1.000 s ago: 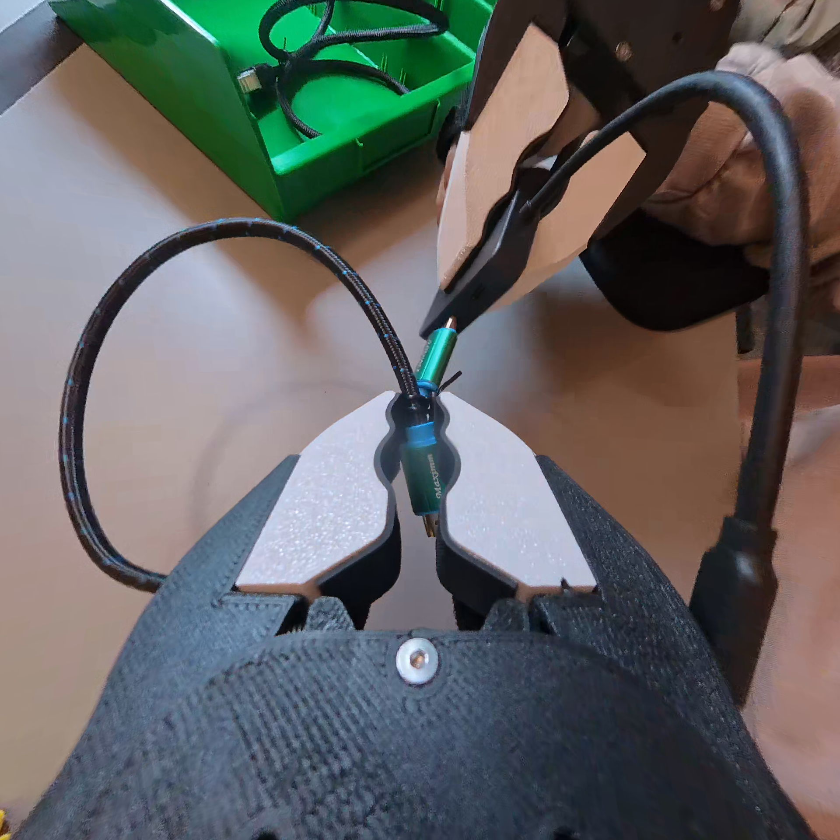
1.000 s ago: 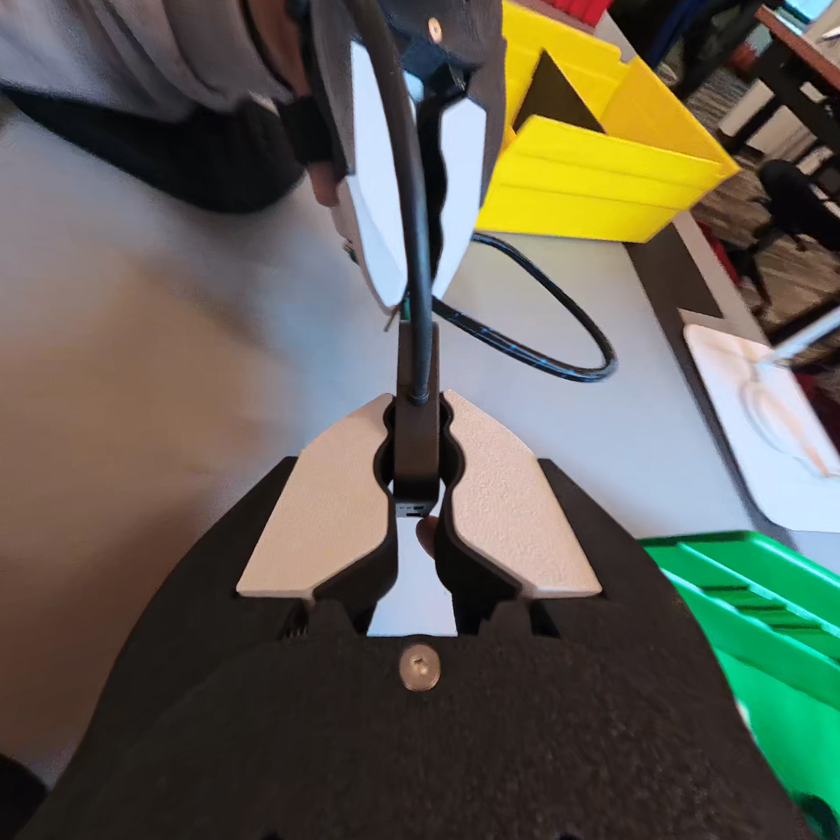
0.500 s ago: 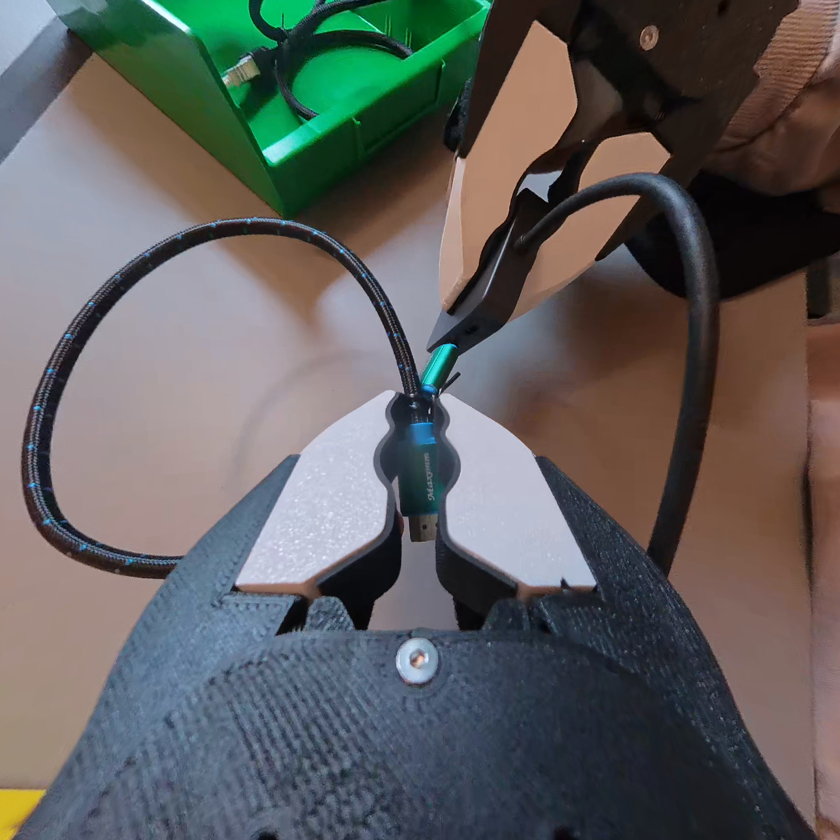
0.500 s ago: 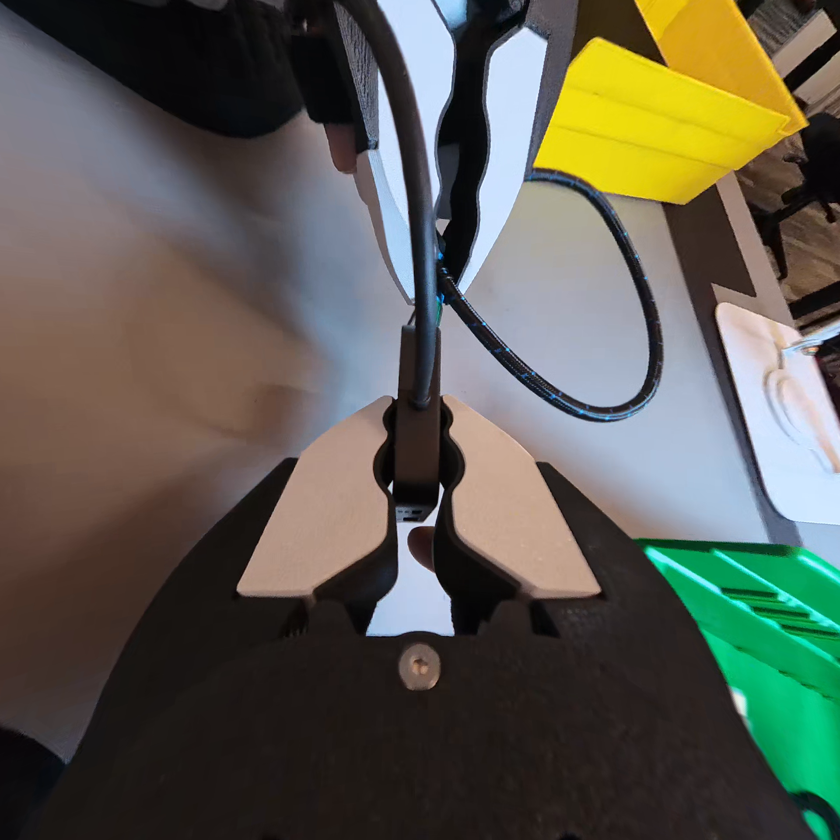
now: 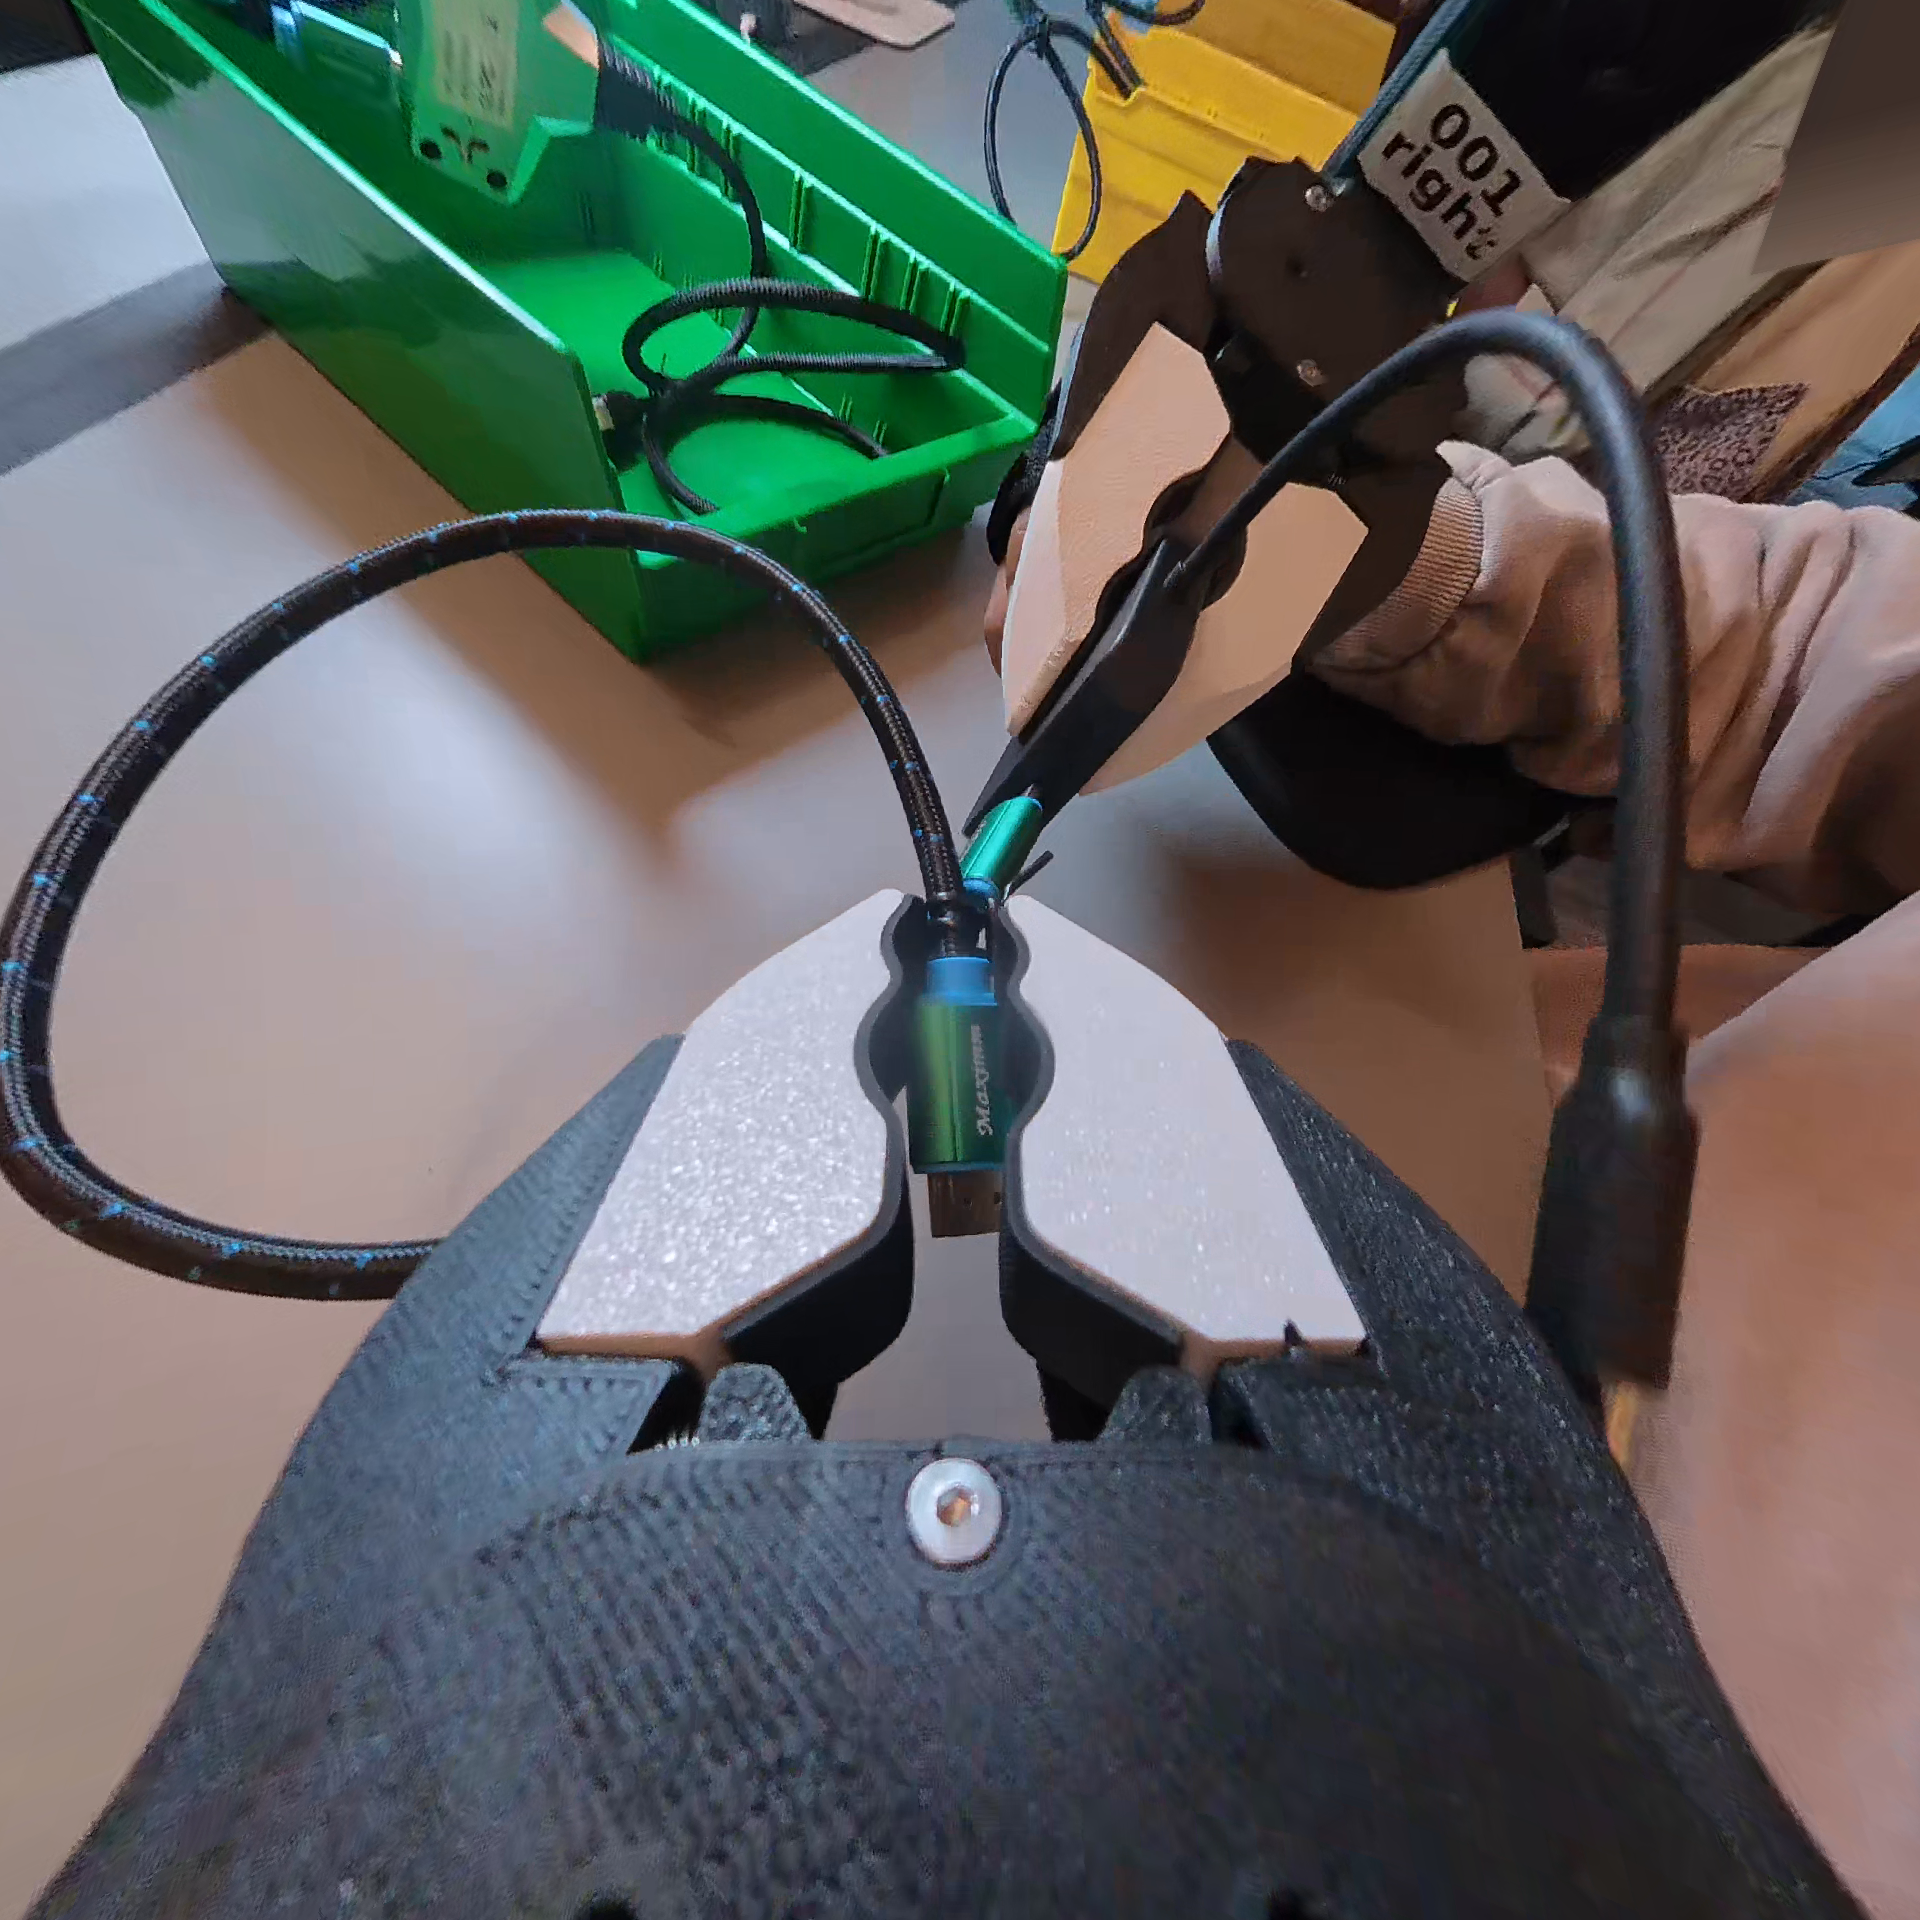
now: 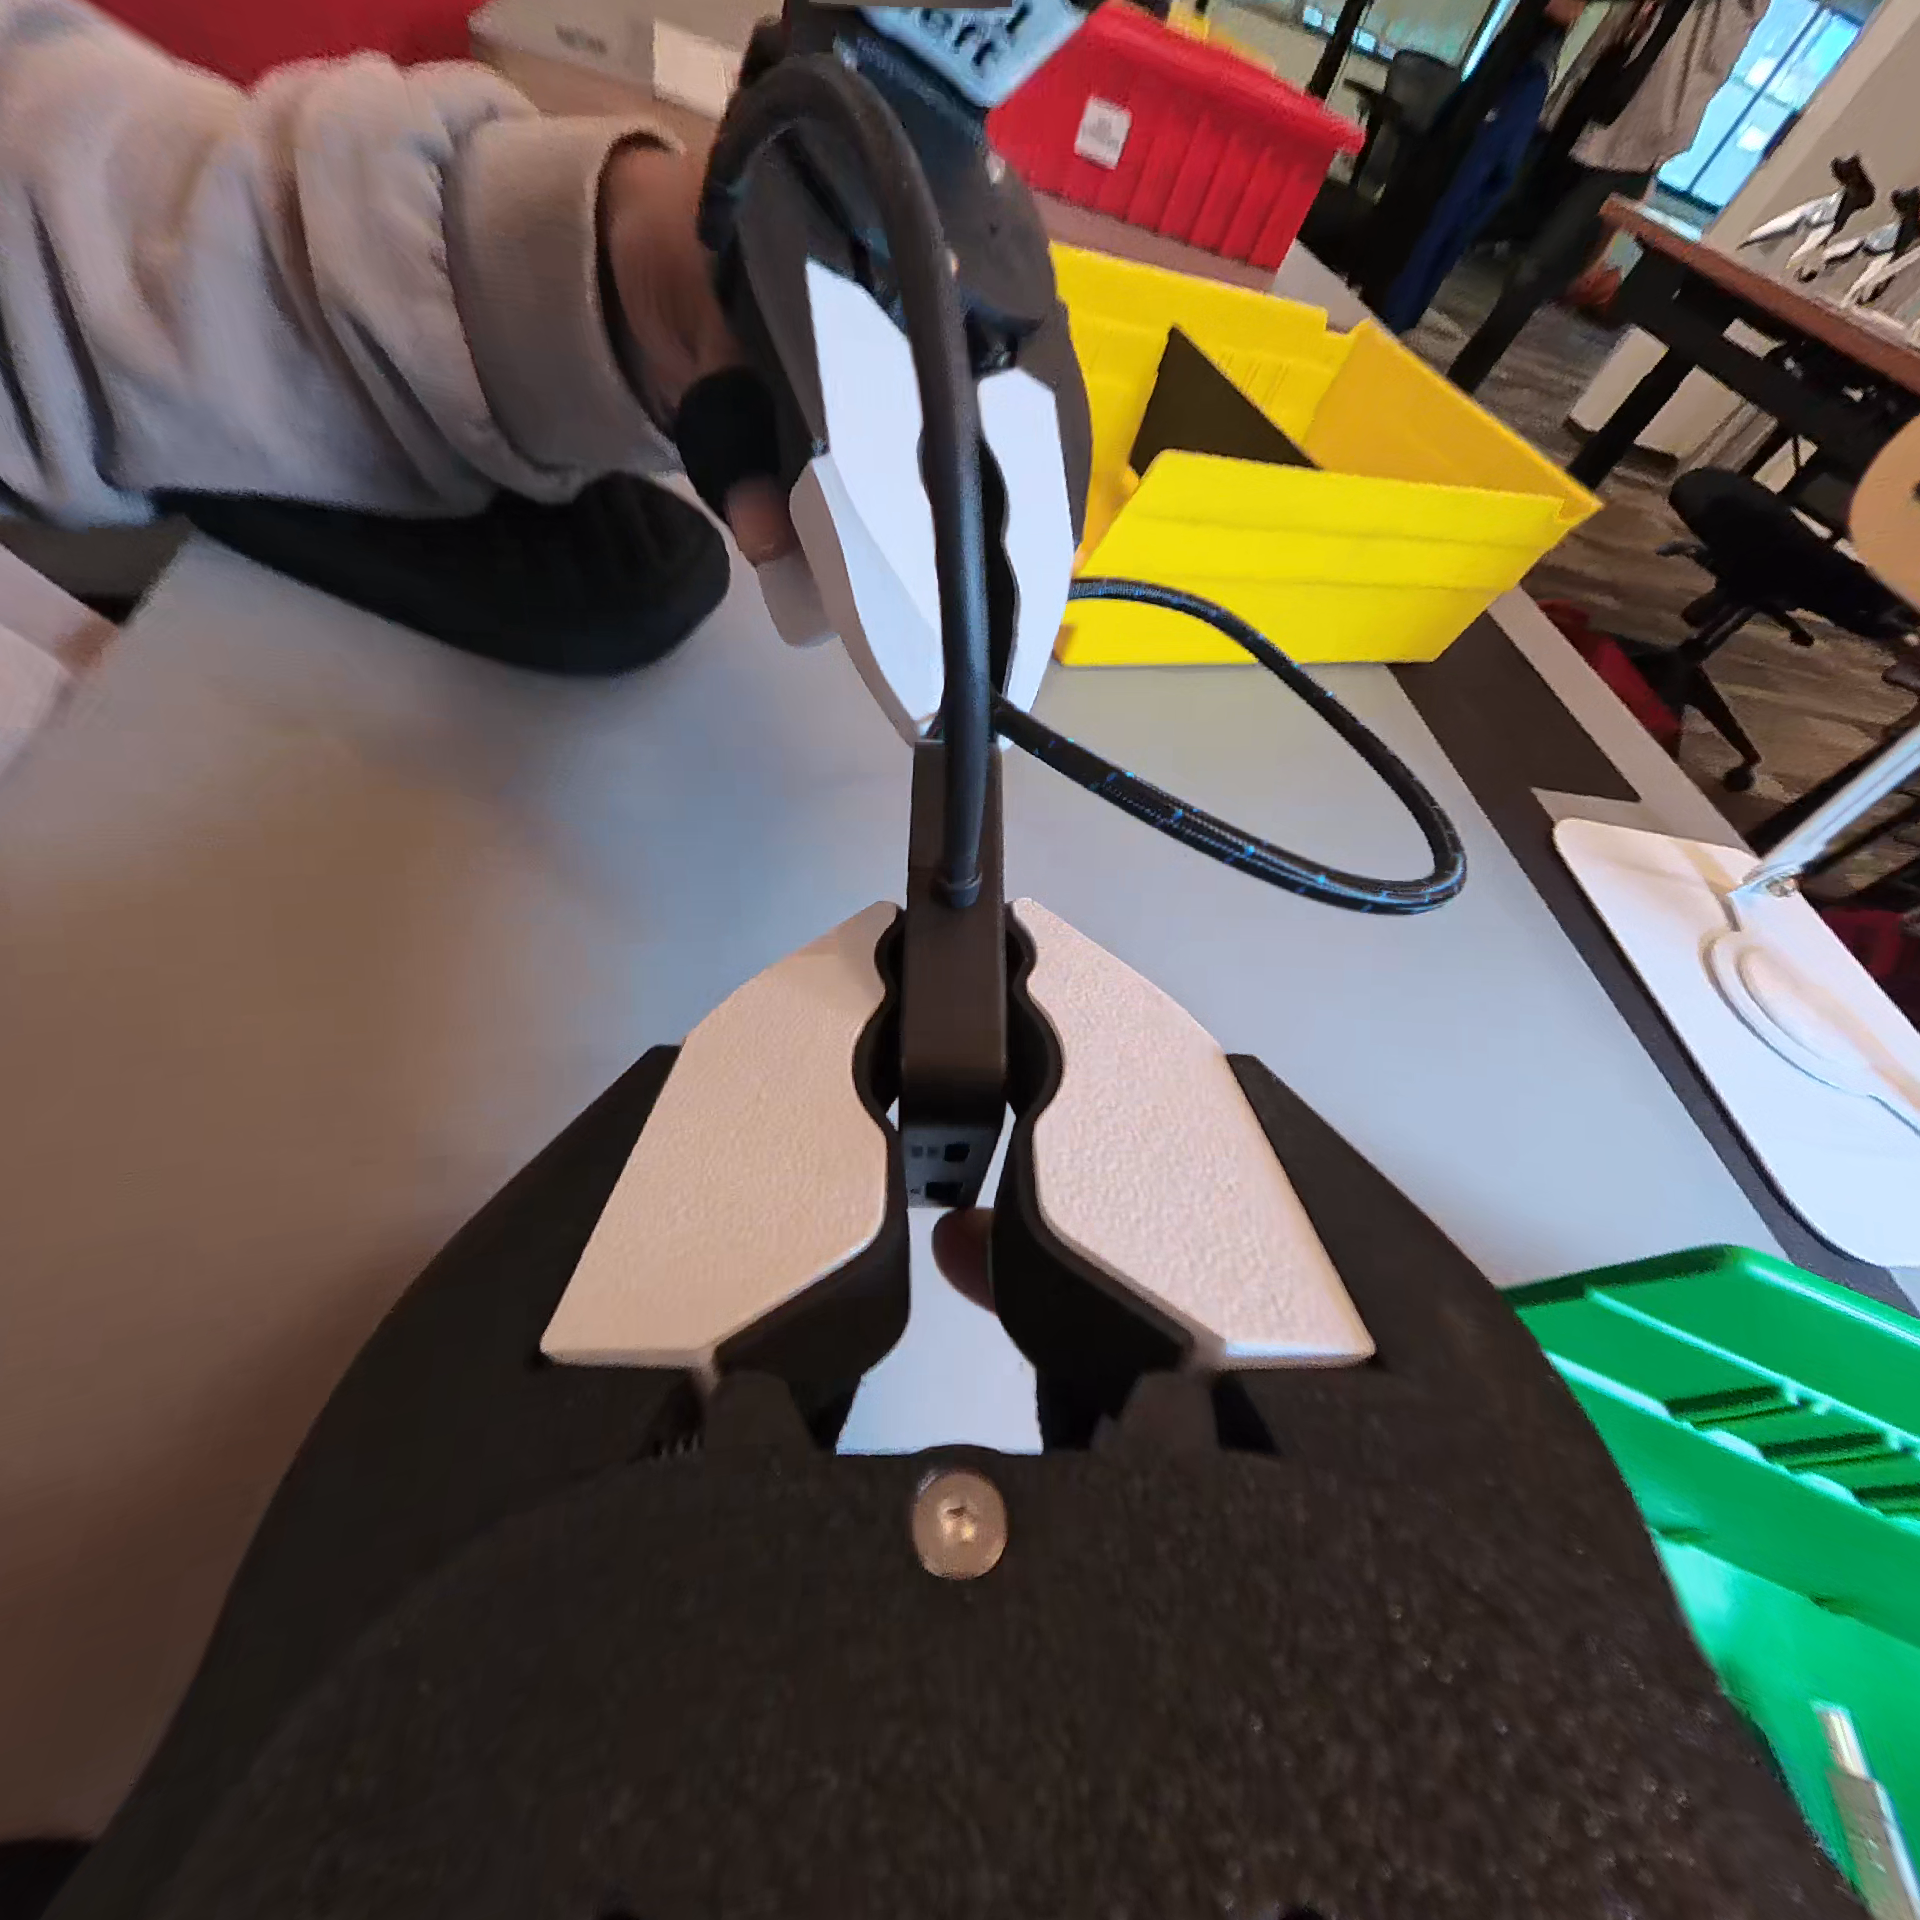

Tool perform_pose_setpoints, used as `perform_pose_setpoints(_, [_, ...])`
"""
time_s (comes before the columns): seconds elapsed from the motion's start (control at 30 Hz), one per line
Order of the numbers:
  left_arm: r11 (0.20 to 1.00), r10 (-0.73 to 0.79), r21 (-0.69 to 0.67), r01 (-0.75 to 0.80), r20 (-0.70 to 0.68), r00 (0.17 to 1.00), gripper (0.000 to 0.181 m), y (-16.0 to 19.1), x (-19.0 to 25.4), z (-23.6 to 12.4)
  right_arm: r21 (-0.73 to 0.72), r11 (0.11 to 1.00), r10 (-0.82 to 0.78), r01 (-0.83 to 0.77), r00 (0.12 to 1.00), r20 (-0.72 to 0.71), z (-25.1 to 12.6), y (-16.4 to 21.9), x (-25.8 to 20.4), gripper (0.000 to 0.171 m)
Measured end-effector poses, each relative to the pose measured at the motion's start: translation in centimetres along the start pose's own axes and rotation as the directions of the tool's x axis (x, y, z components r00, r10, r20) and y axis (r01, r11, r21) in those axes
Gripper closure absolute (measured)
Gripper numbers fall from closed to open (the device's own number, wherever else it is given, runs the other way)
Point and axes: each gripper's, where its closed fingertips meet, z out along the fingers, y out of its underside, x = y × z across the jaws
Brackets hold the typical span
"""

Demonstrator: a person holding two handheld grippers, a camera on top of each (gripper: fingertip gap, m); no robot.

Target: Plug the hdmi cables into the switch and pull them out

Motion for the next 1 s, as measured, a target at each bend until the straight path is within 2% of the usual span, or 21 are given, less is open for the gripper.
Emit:
perform_pose_setpoints(0.1, [0.998, 0.027, 0.052, -0.027, 0.004, 1.000, 0.165, -1.0, 0.5, -0.4, 0.072, 0.997, 0.025, -0.026, 1.000, 0.011, -0.6, -1.2, 0.1, 0.158])
perform_pose_setpoints(0.13, [0.997, 0.060, 0.050, -0.060, 0.011, 0.998, 0.157, -1.1, 0.7, -0.4, 0.069, 0.997, 0.019, -0.019, 1.000, 0.004, -0.7, -1.1, 0.1, 0.158])
perform_pose_setpoints(0.27, [0.982, 0.182, -0.071, -0.175, 0.115, 0.977, 0.165, 0.2, 0.2, 0.2, -0.028, 0.999, -0.028, 0.029, 1.000, 0.010, 0.1, 0.7, -0.6, 0.158])
perform_pose_setpoints(0.43, [0.955, 0.266, -0.174, -0.241, 0.141, 0.954, 0.167, 1.6, 0.0, 0.8, -0.110, 0.993, -0.028, 0.031, 0.999, 0.034, 0.8, 2.1, -1.0, 0.158])
perform_pose_setpoints(0.6, [0.971, 0.210, -0.142, -0.192, 0.121, 0.970, 0.168, 1.3, 0.1, 0.7, -0.078, 0.997, -0.008, 0.010, 1.000, 0.026, 0.8, 1.7, -1.0, 0.158])
perform_pose_setpoints(0.87, [0.998, 0.054, 0.040, -0.054, 0.012, 0.998, 0.170, -0.9, 1.1, -0.1, 0.038, 0.999, 0.010, -0.010, 1.000, 0.008, 0.2, -0.3, -0.8, 0.159])
perform_pose_setpoints(1.0, [0.997, 0.054, 0.063, -0.054, 0.003, 0.999, 0.170, -1.3, 1.5, 0.1, 0.067, 0.998, 0.010, -0.010, 1.000, -0.005, -0.1, -0.9, -0.6, 0.159])
